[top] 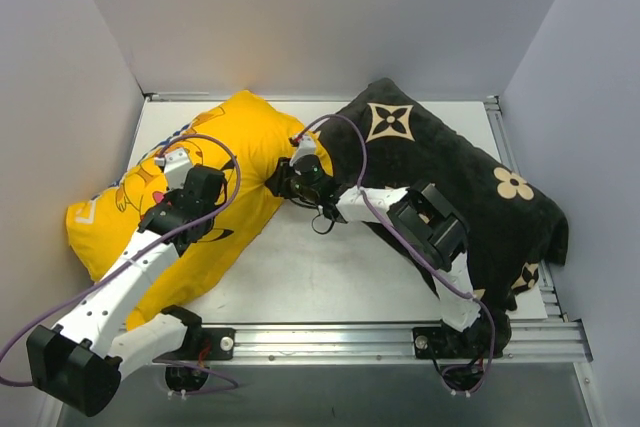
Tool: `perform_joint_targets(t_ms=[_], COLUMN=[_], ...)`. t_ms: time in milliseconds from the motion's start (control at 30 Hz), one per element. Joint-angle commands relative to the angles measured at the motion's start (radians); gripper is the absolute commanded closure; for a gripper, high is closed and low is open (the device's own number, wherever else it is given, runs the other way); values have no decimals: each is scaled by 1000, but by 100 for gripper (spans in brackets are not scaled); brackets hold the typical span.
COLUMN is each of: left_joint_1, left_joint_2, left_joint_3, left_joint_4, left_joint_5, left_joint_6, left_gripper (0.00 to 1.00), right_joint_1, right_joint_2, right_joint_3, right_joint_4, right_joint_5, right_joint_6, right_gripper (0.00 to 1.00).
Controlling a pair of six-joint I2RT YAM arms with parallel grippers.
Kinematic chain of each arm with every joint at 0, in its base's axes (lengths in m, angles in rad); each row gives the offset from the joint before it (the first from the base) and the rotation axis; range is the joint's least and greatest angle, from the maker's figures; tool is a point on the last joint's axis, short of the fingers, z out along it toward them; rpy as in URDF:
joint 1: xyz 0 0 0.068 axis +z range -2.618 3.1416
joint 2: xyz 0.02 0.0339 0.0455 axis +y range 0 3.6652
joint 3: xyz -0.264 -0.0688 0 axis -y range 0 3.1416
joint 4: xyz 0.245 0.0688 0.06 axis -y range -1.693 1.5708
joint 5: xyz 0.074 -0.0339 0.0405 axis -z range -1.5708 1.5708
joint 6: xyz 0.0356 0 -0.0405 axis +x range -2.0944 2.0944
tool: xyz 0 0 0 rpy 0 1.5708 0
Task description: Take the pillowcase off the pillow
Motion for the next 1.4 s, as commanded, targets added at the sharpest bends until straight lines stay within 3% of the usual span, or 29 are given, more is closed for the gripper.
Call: perform_joint_targets(t_ms=[0,67,133,167,267,367,567,767,1100,1233,1367], left_joint_1=[14,21,28,30,30,39,209,307,304,217,183], left_joint_2=[-7,-4,5,11,48,109,170,291,529,577,560], left_joint_3=[39,71,114,140,286,410,461,495,653,704,704], left_joint_4=[14,14,29,38,76,86,115,152,145,104,106], left_joint_5=[-5,2,16,31,27,-5,77,225,715,740,766], left_joint_6=[17,18,27,43,90,138,147,178,268,311,310], left_gripper=[74,76,72,54,22,11,11,17,28,30,29], right_joint_1=[6,21,37,56,86,130,176,248,394,466,489], right_joint_2=[-44,-67,-113,-130,-188,-245,-329,-443,-524,-512,-449], right_joint_3=[79,95,107,107,125,177,268,303,437,475,640], right_joint_4=[-30,-75,-100,-116,-150,-210,-308,-341,-443,-416,-472], right_joint_5=[128,145,168,189,211,266,300,366,512,582,615], right_joint_6=[-118,-154,-207,-227,-287,-344,-405,-476,-645,-767,-847], right_gripper=[86,97,100,100,100,100,100,100,100,100,100])
